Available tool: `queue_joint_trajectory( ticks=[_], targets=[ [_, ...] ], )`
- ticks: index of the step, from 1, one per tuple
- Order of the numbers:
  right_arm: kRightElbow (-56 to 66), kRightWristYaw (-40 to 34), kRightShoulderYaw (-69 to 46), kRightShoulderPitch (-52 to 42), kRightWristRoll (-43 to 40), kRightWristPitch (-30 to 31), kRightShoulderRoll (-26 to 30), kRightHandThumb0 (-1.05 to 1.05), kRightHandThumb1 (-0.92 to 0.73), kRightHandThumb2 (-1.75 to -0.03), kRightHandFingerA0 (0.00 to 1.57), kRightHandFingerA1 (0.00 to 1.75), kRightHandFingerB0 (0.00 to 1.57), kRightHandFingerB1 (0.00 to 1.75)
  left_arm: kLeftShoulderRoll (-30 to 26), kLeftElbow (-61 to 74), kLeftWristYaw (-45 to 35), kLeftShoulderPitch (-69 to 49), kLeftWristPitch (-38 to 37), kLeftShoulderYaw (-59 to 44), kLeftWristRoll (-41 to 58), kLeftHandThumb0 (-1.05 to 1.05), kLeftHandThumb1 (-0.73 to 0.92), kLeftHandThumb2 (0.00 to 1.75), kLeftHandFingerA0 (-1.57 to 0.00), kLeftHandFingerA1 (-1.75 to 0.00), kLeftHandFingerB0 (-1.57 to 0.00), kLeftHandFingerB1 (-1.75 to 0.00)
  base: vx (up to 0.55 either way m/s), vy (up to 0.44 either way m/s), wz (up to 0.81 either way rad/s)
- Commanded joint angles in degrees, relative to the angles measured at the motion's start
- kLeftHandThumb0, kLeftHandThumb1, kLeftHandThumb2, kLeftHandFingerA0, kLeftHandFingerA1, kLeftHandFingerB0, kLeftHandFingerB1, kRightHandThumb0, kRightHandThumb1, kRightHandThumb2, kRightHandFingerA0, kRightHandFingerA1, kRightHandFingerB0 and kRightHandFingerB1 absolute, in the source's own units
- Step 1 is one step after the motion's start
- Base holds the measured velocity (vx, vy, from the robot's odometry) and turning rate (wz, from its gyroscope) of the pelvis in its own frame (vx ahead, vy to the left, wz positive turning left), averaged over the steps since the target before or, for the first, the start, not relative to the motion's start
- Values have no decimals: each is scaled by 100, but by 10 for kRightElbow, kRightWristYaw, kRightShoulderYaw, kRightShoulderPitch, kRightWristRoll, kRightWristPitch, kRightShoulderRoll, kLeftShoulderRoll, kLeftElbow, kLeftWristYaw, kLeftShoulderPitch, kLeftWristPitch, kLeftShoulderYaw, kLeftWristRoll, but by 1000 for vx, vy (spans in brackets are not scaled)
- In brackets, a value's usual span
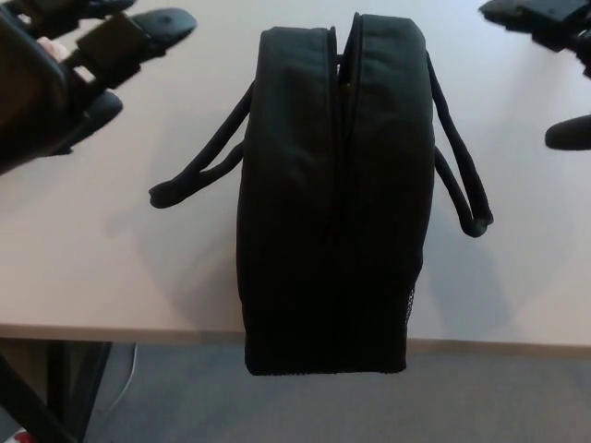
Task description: A lunch bag is kept on the middle of the desk and the robot uses both its hands to grab the opening of the bag from the left and right and moves its hands away from each other to spread the bag open
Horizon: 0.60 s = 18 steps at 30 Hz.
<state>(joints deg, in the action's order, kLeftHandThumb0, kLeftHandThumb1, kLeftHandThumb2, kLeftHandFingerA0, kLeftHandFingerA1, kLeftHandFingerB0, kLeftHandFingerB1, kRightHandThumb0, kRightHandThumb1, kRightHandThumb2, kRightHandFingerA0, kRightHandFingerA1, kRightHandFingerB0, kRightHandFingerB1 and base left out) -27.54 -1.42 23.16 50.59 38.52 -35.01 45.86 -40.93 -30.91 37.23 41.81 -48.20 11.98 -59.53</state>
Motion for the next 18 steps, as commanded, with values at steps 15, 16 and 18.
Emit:
queue_joint_trajectory(
  ticks=[15,16,18],
  targets=[
    [-75,-141,155,84,216,-37,-50,-77,-51,-86,33,50,11,40,18,-158,255,113,169,257,-203,-1,55,59,-46,-36,-23,-33,0,0,0],
    [-77,-145,157,86,219,-37,-49,-77,-51,-86,33,50,14,40,20,-164,263,114,170,261,-201,0,55,58,-47,-36,-23,-32,0,0,0],
    [-91,-152,154,88,208,-43,-50,-73,-60,-59,44,40,28,30,19,-177,278,117,172,270,-198,1,54,59,-46,-37,-19,-32,0,0,0]
  ],
)
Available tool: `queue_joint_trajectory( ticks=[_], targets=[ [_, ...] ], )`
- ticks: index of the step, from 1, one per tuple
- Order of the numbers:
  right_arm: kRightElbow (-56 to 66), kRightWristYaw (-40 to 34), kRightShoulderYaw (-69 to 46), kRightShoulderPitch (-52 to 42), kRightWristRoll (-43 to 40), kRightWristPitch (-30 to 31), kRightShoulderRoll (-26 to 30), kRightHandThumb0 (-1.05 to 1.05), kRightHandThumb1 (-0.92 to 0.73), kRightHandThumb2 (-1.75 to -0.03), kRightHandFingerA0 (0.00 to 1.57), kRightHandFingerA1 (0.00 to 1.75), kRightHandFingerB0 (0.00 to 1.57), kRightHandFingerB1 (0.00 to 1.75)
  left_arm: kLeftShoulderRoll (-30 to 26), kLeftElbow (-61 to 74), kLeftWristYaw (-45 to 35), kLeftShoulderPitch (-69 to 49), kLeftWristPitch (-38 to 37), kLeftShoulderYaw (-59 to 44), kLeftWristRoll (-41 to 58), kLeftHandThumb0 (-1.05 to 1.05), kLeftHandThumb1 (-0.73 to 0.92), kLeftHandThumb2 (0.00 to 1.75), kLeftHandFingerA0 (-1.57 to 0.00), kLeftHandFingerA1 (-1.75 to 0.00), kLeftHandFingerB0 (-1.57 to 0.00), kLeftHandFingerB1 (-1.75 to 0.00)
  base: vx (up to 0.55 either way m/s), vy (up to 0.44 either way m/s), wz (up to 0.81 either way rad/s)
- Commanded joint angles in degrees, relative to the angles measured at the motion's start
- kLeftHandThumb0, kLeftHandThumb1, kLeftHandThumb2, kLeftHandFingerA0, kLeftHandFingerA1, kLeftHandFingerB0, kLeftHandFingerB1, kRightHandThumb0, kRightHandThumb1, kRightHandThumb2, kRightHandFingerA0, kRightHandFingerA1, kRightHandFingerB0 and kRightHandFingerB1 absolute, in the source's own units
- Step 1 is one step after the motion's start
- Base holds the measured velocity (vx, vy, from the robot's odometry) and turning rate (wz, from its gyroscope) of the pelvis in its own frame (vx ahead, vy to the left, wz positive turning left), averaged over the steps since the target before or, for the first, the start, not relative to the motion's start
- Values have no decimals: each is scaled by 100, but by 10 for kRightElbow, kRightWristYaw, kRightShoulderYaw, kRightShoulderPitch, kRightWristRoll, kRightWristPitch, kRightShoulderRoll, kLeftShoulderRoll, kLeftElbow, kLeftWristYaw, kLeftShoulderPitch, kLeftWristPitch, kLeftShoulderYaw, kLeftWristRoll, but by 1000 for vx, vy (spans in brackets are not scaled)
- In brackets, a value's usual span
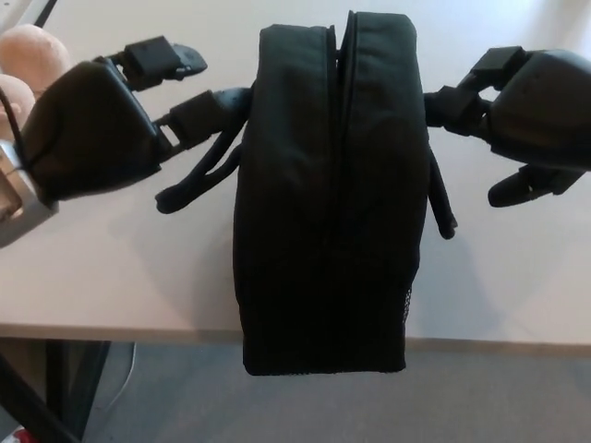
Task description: A lunch bag is kept on the middle of the desk and the robot uses both its hands to grab the opening of the bag from the left and right and moves its hands away from each other to spread the bag open
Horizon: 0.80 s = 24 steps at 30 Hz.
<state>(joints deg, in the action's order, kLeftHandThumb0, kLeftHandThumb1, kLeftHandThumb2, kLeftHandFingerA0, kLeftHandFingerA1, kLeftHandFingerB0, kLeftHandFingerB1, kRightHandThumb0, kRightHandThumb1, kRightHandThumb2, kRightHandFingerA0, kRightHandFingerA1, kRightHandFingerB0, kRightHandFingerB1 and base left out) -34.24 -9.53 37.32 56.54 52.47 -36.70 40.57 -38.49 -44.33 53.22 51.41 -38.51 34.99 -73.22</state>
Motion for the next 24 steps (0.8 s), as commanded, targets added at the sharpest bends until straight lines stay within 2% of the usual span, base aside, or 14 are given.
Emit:
queue_joint_trajectory(
  ticks=[1,5,9,13,14,15,19,20,24],
  targets=[
    [-24,-63,8,28,63,-24,5,-72,-58,-56,45,38,32,30,-5,-50,126,20,79,41,-58,0,55,57,-48,-36,-18,-30,0,0,0],
    [-31,-78,2,31,68,-26,14,-70,-57,-57,46,39,33,31,-4,-69,145,22,87,49,-48,-10,54,57,-49,-36,-22,-31,0,0,0],
    [-39,-73,-9,31,65,-28,30,-70,-59,-59,44,39,29,30,-9,-84,151,25,91,57,-42,2,56,59,-47,-36,-13,-29,0,0,0],
    [-47,-75,-22,31,62,-33,43,-69,-58,-58,44,39,30,31,-10,-100,171,31,94,68,-36,2,56,58,-49,-36,-12,-28,0,0,0],
    [-57,-70,-24,35,60,-35,48,-69,-59,-59,43,39,27,30,-13,-99,170,31,93,66,-32,1,38,87,-37,-57,-6,-47,0,0,0],
    [-63,-70,-25,36,61,-37,51,-69,-59,-59,44,39,27,30,-16,-99,168,31,92,67,-29,1,56,59,-49,-37,-19,-31,0,0,0],
    [-66,-76,-30,31,66,-39,61,-68,-58,-58,45,39,27,30,-17,-99,168,32,97,69,-26,2,55,60,-49,-37,-19,-32,0,0,0],
    [-70,-69,-37,28,53,-46,64,-66,-56,-58,44,39,28,30,-15,-102,173,33,97,68,-24,1,39,89,-36,-57,-8,-48,0,0,0],
    [-85,-86,-50,25,47,-60,63,-66,-53,-57,45,38,31,31,-17,-103,172,37,93,68,-18,3,39,90,-32,-55,-5,-47,0,0,0]
  ],
)
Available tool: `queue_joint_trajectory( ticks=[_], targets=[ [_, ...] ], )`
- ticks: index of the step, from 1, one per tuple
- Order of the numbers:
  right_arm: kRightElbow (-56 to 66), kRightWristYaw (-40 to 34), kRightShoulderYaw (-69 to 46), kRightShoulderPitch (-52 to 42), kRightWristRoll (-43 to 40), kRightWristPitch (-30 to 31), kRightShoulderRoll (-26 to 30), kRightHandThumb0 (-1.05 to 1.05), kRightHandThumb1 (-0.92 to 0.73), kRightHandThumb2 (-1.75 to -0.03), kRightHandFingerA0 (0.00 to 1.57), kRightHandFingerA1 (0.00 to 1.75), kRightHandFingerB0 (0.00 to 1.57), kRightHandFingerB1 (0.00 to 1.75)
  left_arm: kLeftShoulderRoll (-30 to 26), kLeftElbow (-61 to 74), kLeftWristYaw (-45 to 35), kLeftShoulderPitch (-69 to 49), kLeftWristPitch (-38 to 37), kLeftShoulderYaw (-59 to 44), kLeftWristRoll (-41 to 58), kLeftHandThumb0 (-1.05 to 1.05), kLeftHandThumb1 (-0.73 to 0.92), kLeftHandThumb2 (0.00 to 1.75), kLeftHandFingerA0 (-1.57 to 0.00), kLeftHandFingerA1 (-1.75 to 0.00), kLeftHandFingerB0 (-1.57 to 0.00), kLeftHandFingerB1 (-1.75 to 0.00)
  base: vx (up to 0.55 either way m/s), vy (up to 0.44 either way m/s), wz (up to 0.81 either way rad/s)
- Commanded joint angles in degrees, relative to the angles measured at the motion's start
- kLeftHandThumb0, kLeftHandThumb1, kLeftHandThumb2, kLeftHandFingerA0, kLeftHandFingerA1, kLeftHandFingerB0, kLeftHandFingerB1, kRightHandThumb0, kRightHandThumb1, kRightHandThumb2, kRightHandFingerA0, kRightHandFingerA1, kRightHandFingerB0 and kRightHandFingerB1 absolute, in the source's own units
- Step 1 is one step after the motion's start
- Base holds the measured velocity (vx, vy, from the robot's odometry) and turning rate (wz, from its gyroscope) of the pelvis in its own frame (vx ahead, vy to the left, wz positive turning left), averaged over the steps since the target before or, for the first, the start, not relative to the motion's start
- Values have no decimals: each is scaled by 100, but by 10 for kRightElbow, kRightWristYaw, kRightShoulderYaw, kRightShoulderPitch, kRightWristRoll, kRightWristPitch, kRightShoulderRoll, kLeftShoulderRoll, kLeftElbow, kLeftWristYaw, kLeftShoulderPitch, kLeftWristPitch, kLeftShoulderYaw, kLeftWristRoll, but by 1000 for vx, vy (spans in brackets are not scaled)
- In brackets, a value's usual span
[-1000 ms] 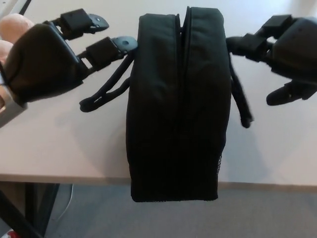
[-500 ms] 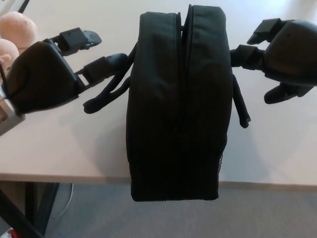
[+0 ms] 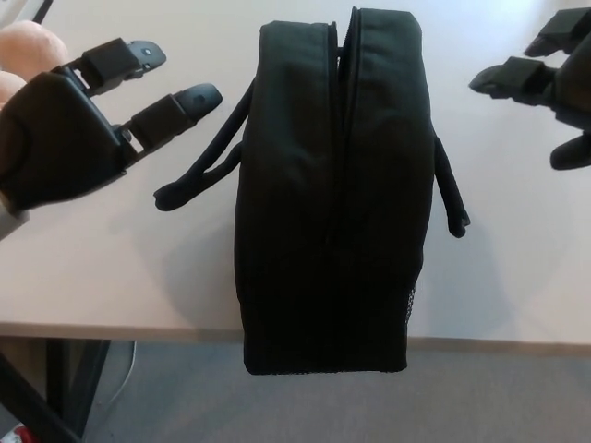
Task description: A lunch bag is kept on the middle of the desk and the robot uses both its hands to grab the opening of the bag from the left and right and moves its hands away from each other to spread the bag open
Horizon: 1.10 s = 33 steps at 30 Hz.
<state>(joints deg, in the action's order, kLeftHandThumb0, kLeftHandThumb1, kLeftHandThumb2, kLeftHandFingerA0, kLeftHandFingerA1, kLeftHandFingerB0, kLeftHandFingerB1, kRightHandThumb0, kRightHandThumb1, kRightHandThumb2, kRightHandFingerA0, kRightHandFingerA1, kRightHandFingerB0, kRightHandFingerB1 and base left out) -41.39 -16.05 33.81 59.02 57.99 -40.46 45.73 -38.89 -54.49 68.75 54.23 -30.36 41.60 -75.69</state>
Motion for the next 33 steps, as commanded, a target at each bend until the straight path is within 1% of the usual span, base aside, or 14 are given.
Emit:
queue_joint_trajectory(
  ticks=[1,3,4,6,11,12,20,22,23,25,26,29,30,33],
  targets=[
    [-17,-26,-16,1,-4,-21,11,-66,-53,-57,45,38,31,31,-14,1,11,9,8,1,9,3,39,90,-32,-55,-5,-47,0,0,0],
    [-25,-35,-21,5,-3,-25,9,-66,-54,-57,45,39,29,30,-11,-1,13,12,6,0,13,2,56,60,-46,-36,-16,-31,0,0,0],
    [-23,-35,-22,8,-1,-24,9,-66,-55,-58,44,39,27,30,-10,-1,12,12,7,-1,14,2,39,89,-33,-55,-5,-47,0,0,0],
    [-24,-45,-26,13,0,-25,5,-70,-46,-78,36,48,15,38,-10,4,10,13,21,0,10,1,58,60,-46,-36,-14,-30,0,0,0],
    [-8,-71,-30,24,22,-7,3,-70,-60,-59,38,37,11,25,-4,6,16,16,25,0,11,-4,38,87,-35,-57,-3,-46,0,0,0],
    [-1,-108,-31,32,36,7,-4,-76,-48,-82,36,49,7,34,1,5,17,18,26,-1,14,-7,39,87,-34,-57,-1,-46,0,0,0],
    [59,-177,-24,42,74,-30,11,-76,-47,-78,40,47,8,38,7,5,1,22,29,-5,22,-8,58,57,-48,-35,-10,-28,0,0,0],
    [73,-166,-29,35,64,-39,14,-76,-47,-77,39,47,8,38,6,5,3,22,30,-4,21,-6,39,87,-35,-57,0,-45,0,0,0],
    [89,-161,-32,27,58,-49,18,-65,-53,-56,44,38,12,31,6,7,1,20,31,-4,22,-7,57,57,-48,-35,-9,-29,0,0,0],
    [120,-165,-34,11,57,-65,26,-73,-45,-76,40,48,12,40,5,8,2,17,29,-5,25,-6,40,87,-37,-57,-5,-47,0,0,0],
    [133,-159,-36,2,54,-67,29,-75,-47,-76,40,48,12,40,6,7,3,17,30,-4,24,-8,57,57,-50,-36,-11,-30,0,0,0],
    [180,-141,-45,-32,51,-60,36,-76,-47,-77,41,47,13,39,9,6,1,19,40,1,20,-7,37,87,-36,-57,-12,-49,0,0,0],
    [186,-141,-46,-41,47,-61,33,-74,-44,-76,43,48,14,39,11,2,4,20,42,3,18,-7,56,56,-47,-35,-19,-30,0,0,0],
    [195,-128,-51,-57,36,-63,24,-74,-47,-76,41,47,14,40,17,-1,0,21,46,4,20,-9,55,57,-45,-35,-12,-29,0,0,0]
  ],
)
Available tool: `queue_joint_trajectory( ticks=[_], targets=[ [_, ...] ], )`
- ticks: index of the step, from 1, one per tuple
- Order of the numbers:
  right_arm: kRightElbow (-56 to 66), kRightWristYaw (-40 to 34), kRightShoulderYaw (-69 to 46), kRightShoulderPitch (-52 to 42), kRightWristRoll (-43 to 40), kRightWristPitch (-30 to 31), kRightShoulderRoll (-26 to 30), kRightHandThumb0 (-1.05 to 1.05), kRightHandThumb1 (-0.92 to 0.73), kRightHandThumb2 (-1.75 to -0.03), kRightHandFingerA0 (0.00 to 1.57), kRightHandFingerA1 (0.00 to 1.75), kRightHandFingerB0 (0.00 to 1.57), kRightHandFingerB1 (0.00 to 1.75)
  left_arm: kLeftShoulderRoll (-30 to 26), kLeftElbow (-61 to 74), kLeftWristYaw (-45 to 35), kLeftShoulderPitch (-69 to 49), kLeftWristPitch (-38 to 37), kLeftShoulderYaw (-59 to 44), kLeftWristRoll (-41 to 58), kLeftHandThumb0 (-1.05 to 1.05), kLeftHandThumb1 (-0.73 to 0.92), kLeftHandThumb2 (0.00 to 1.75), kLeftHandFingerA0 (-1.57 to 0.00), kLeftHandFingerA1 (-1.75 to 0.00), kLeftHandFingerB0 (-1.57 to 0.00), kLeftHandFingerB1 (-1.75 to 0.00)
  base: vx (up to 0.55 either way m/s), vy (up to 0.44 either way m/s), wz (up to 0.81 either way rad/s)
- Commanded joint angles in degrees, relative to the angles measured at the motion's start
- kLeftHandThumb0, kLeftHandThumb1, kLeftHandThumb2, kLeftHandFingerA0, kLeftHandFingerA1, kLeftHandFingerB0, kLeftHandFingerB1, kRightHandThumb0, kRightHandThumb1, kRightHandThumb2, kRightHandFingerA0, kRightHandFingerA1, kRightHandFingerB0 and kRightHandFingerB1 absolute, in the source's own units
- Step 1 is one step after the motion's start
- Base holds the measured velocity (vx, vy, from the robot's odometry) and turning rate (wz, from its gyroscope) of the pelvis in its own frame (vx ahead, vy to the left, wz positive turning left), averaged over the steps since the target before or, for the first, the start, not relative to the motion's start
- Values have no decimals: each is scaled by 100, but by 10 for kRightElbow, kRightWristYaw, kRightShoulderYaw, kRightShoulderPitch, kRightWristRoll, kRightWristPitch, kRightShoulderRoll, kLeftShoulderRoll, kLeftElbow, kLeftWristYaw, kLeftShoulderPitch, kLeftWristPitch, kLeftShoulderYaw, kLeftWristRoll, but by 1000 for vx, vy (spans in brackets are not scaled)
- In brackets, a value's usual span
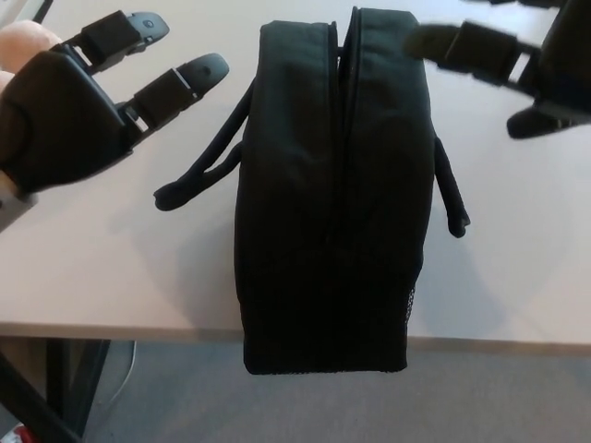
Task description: A lunch bag is kept on the middle of the desk and the robot uses both its hands to grab the opening of the bag from the left and right and moves its hands away from each other to spread the bag open
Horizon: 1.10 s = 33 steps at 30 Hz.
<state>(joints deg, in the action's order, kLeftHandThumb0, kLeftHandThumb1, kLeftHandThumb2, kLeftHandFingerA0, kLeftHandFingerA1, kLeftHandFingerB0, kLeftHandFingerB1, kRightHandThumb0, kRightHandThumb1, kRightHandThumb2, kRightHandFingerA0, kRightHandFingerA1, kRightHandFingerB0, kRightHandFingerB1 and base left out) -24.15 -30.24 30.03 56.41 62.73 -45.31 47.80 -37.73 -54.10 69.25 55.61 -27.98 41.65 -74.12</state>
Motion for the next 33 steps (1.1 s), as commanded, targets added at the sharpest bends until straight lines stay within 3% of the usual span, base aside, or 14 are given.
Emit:
queue_joint_trajectory(
  ticks=[1,4,5,6,7,8,14,16,19,20,21,22,27,33],
  targets=[
    [26,17,-13,-35,-10,-12,-1,-76,-49,-78,42,48,12,40,10,-8,-9,9,23,5,5,-14,37,85,-31,-56,-5,-47,0,0,0],
    [24,7,-11,-49,-2,-6,-15,-78,-48,-78,45,48,13,39,18,-13,-12,10,29,11,1,-12,37,86,-31,-56,-7,-48,0,0,0],
    [14,-10,-8,-48,3,-9,-23,-74,-46,-78,43,49,15,40,21,-21,-7,12,26,14,1,-13,54,56,-46,-35,-26,-31,0,0,0],
    [10,-17,-8,-48,6,-10,-26,-74,-46,-78,43,49,15,40,23,-25,-4,13,24,15,1,-13,54,56,-46,-35,-26,-31,0,0,0],
    [-14,-83,5,-28,39,-21,-33,-66,-55,-57,51,41,32,32,30,-44,13,18,16,18,4,-10,54,56,-48,-36,-33,-32,0,0,0],
    [-18,-89,6,-25,41,-25,-34,-63,-61,-59,49,40,33,32,33,-54,27,22,7,23,2,-6,54,56,-50,-36,-38,-33,0,0,0],
    [-36,-121,19,-10,59,-34,-32,-63,-68,-61,53,41,35,32,36,-76,64,32,-10,43,3,-2,55,57,-49,-36,-38,-33,0,0,0],
    [-45,-127,22,-7,60,-35,-32,-63,-60,-59,55,41,36,33,36,-78,72,33,-11,46,3,-6,56,57,-48,-36,-24,-30,0,0,0],
    [-54,-137,28,-5,65,-35,-33,-62,-61,-59,57,40,36,33,34,-76,62,32,-9,48,9,-4,57,58,-45,-35,-38,-33,0,0,0],
    [-56,-141,30,-3,68,-36,-34,-65,-50,-85,50,53,30,45,33,-73,52,30,-9,44,15,-4,56,60,-44,-36,-25,-31,0,0,0],
    [-58,-145,33,-2,69,-38,-33,-65,-50,-85,50,53,30,45,32,-71,42,29,-8,40,21,-4,56,60,-44,-36,-25,-31,0,0,0],
    [-59,-147,35,0,72,-37,-33,-61,-62,-59,56,39,35,32,33,-70,42,28,-6,38,23,-4,56,59,-44,-36,-21,-30,0,0,0],
    [-57,-148,45,6,82,-32,-29,-62,-65,-60,55,39,34,32,38,-74,42,32,-20,24,45,-10,49,57,-46,-36,-45,-36,0,0,0],
    [-60,-161,49,7,88,-31,-35,-63,-59,-59,56,40,32,31,40,-78,36,34,-38,3,68,-29,59,58,-48,-35,-32,-31,0,0,0]
  ],
)
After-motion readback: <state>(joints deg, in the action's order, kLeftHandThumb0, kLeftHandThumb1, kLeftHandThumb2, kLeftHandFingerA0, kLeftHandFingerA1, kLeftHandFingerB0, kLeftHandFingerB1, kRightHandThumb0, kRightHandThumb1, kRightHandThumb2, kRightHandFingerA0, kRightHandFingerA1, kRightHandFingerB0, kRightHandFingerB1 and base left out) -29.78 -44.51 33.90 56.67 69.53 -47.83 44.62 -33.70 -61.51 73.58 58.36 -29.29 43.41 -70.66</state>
